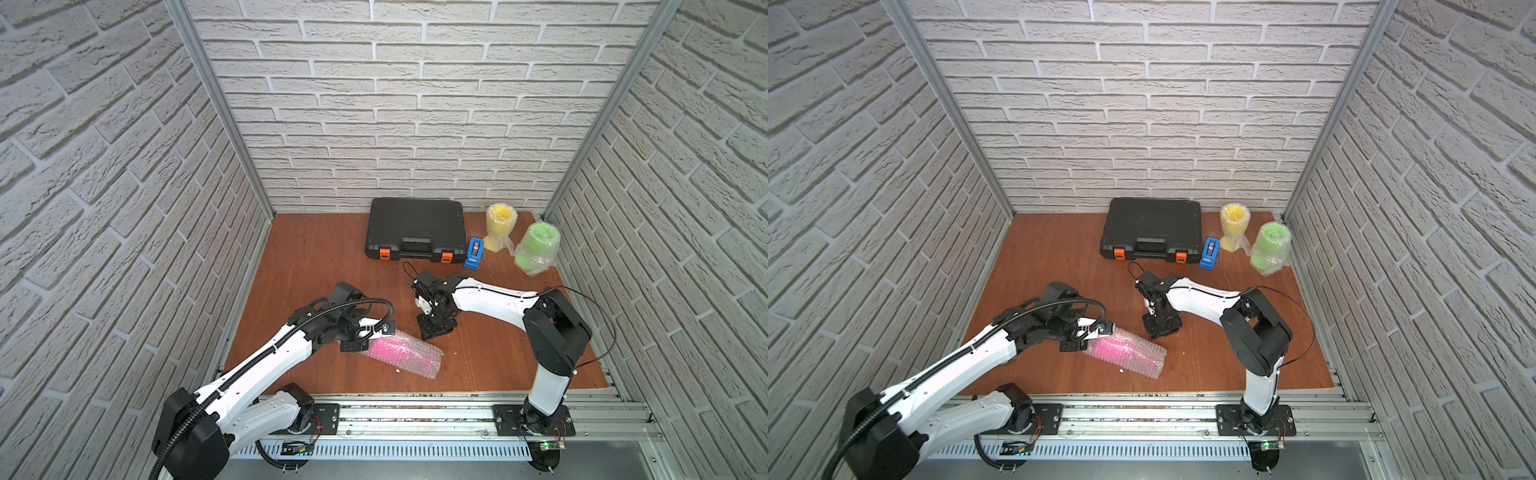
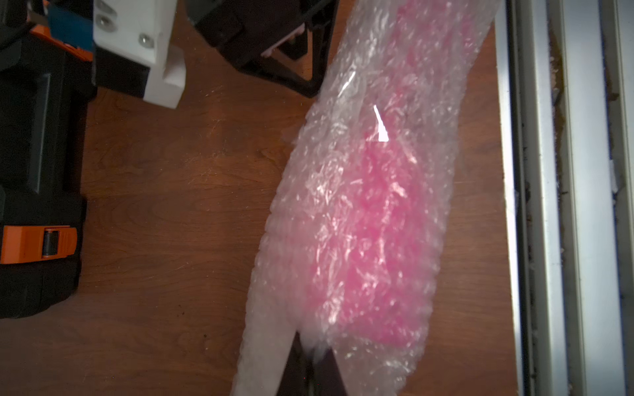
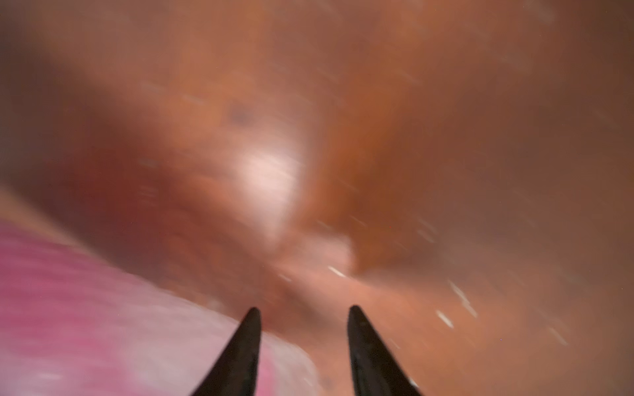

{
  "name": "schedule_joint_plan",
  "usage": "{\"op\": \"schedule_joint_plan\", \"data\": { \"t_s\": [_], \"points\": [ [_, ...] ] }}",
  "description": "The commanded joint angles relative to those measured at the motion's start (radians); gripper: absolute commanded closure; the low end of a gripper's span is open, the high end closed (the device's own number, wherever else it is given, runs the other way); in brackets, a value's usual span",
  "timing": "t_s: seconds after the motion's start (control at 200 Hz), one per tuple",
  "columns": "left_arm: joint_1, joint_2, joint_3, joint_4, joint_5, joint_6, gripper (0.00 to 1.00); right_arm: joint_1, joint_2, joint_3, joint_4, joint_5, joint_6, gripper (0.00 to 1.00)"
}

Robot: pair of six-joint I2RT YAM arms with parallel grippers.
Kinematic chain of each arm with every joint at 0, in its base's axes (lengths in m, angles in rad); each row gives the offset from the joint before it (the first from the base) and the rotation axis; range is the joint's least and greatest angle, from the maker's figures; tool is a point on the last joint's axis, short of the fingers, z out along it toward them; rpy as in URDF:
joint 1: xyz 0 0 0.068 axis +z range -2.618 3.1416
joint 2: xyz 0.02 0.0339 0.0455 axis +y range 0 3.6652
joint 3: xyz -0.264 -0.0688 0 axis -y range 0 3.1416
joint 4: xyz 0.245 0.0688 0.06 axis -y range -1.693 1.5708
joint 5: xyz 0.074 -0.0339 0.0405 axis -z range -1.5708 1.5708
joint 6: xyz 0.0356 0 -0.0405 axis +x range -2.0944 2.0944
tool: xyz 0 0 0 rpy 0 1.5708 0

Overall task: Wrap wine glasses in bubble wrap
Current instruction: Stick the tape on the bubble wrap, then pick up the bubble wrap from the center of the board.

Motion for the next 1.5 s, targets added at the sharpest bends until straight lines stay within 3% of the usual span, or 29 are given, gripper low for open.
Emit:
{"op": "schedule_joint_plan", "data": {
  "t_s": [0.0, 0.055, 0.16, 0.225, 0.28, 0.395, 0.605, 0.86, 0.96, 1.135, 1.295, 1.395, 1.495],
  "points": [
    [-0.004, -0.002, -0.011, 0.018, 0.017, 0.001, 1.0, -0.017, -0.164, 0.026, -0.167, 0.168, -0.029, 0.43],
    [-0.004, 0.0, -0.011, 0.015, 0.024, 0.004, 1.0, -0.015, -0.222, 0.044, -0.147, 0.12, -0.104, 0.4],
    [0.001, 0.001, -0.007, 0.013, 0.042, 0.009, 1.0, -0.001, -0.331, 0.003, 0.025, -0.114, -0.285, 0.37],
    [0.006, 0.003, -0.004, 0.013, 0.059, 0.011, 1.0, 0.007, -0.37, -0.035, 0.136, -0.225, -0.364, 0.23],
    [0.009, 0.006, -0.002, 0.01, 0.072, 0.012, 1.0, 0.019, -0.384, -0.069, 0.228, -0.3, -0.443, 0.2],
    [0.016, 0.018, 0.011, 0.001, 0.107, 0.011, 1.0, 0.063, -0.354, -0.102, 0.333, -0.369, -0.54, 0.17],
    [0.031, 0.047, 0.028, -0.038, 0.156, 0.008, 1.0, 0.124, -0.25, -0.139, 0.403, -0.423, -0.595, 0.17],
    [0.058, 0.07, 0.038, -0.056, 0.196, 0.001, 1.0, 0.133, -0.219, -0.196, 0.434, -0.474, -0.623, 0.24],
    [0.074, 0.09, 0.053, -0.069, 0.213, 0.0, 1.0, 0.139, -0.222, -0.198, 0.415, -0.461, -0.655, 0.32],
    [0.095, 0.114, 0.073, -0.089, 0.254, 0.0, 1.0, 0.141, -0.225, -0.186, 0.393, -0.409, -0.685, 0.65],
    [0.105, 0.093, 0.075, -0.08, 0.24, -0.014, 1.0, 0.141, -0.244, -0.182, 0.383, -0.387, -0.688, 0.88],
    [0.119, 0.05, 0.079, -0.064, 0.23, -0.035, 0.84, 0.139, -0.272, -0.191, 0.384, -0.37, -0.69, 0.96],
    [0.148, -0.017, 0.09, -0.049, 0.249, -0.064, 0.6, 0.127, -0.322, -0.217, 0.409, -0.356, -0.686, 0.97]
  ]
}}
